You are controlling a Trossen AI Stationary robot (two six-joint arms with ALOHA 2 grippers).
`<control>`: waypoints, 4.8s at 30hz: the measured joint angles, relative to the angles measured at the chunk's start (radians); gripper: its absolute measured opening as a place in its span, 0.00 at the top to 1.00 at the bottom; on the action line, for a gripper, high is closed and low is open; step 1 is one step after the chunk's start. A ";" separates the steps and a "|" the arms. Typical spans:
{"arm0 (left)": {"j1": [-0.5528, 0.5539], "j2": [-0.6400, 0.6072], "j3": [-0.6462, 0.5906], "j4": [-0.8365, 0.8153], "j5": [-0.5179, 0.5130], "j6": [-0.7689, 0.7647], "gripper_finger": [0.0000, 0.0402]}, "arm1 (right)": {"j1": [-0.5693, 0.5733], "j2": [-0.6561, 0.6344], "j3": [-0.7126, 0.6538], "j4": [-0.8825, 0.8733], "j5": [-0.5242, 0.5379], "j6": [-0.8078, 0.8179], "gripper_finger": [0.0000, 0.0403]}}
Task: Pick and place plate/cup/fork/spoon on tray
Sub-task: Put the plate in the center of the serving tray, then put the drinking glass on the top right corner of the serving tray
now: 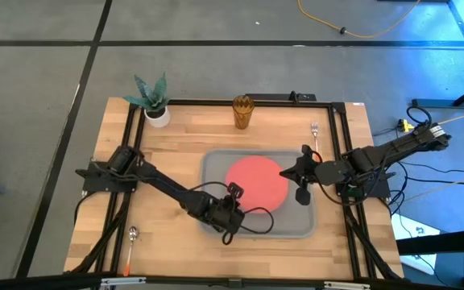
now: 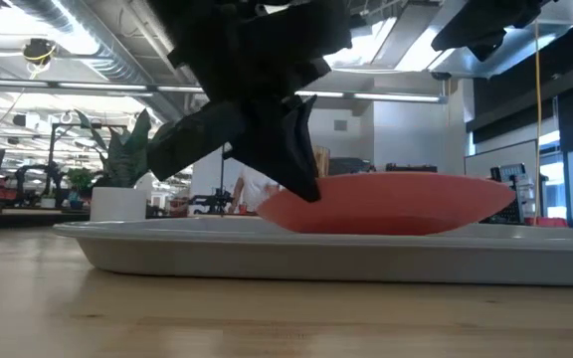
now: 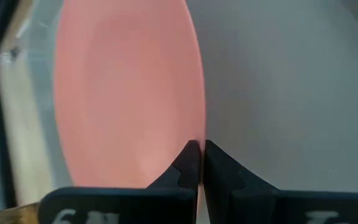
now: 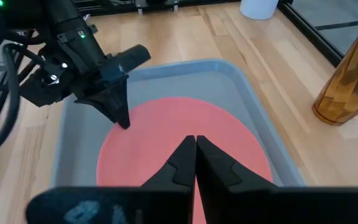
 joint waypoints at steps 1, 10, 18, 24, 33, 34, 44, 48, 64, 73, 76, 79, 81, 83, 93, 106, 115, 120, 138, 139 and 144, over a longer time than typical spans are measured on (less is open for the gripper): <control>0.004 0.000 0.000 0.000 0.012 -0.003 1.00 | 0.000 0.000 0.000 0.000 0.000 0.000 0.96; 0.020 0.038 0.000 0.028 0.083 -0.004 0.99 | 0.000 0.001 0.000 -0.005 0.000 0.000 0.96; 0.019 0.037 0.000 0.023 0.097 -0.014 0.90 | 0.000 0.001 0.000 -0.008 0.000 0.000 0.96; 0.017 0.037 0.000 0.023 0.093 -0.019 0.89 | 0.000 0.001 0.000 -0.008 0.000 -0.021 0.96; -0.014 0.037 0.020 -0.008 0.044 -0.036 0.88 | 0.000 0.001 0.000 -0.008 0.000 -0.022 0.96; -0.019 0.037 0.025 -0.015 0.035 -0.036 0.88 | 0.000 0.001 0.000 -0.008 0.000 -0.022 0.96; -0.029 0.037 0.027 -0.025 -0.002 -0.039 0.88 | 0.000 0.001 0.000 -0.008 0.000 -0.018 0.96; -0.040 0.027 0.027 -0.046 -0.075 -0.039 0.88 | 0.000 0.001 0.000 -0.008 0.000 -0.019 0.96; 0.011 -0.297 0.027 -0.271 -0.150 -0.198 0.88 | -0.114 0.020 0.052 0.099 0.052 -0.188 0.96; 0.072 -0.524 0.027 -0.344 -0.150 -0.274 0.88 | -0.368 0.183 0.319 -0.071 -0.112 -0.329 0.96; 0.094 -0.592 0.027 -0.362 -0.148 -0.322 0.88 | -0.440 0.278 0.435 -0.172 -0.185 -0.386 0.96; 0.115 -0.650 0.027 -0.379 -0.149 -0.367 0.88 | -0.512 0.380 0.561 -0.279 -0.244 -0.408 0.96; 0.131 -0.685 0.026 -0.393 -0.148 -0.405 0.88 | -0.556 0.452 0.644 -0.356 -0.273 -0.417 0.96; 0.150 -0.721 0.026 -0.410 -0.150 -0.439 0.88 | -0.601 0.520 0.724 -0.437 -0.297 -0.419 0.96; 0.268 -0.783 0.026 -0.548 -0.146 -0.490 0.88 | -0.741 0.777 1.087 -0.696 -0.292 -0.414 0.96; 0.294 -0.782 0.026 -0.603 -0.143 -0.487 0.88 | -0.775 0.910 1.175 -0.724 -0.317 -0.714 0.79; 0.294 -0.782 0.026 -0.651 -0.143 -0.487 0.88 | -0.778 0.981 1.174 -0.713 -0.315 -0.940 0.78; 0.294 -0.782 0.026 -0.651 -0.143 -0.487 0.88 | -0.795 1.010 1.173 -0.699 -0.296 -0.979 0.78; 0.294 -0.782 0.026 -0.653 -0.144 -0.486 0.88 | -0.845 1.018 1.173 -0.680 -0.454 -0.984 0.78; 0.294 -0.782 0.026 -0.653 -0.143 -0.486 0.88 | -0.845 1.018 1.173 -0.680 -0.474 -0.984 0.78; 0.294 -0.782 0.026 -0.653 -0.144 -0.486 0.88 | -0.843 1.030 1.173 -0.680 -0.507 -0.984 0.78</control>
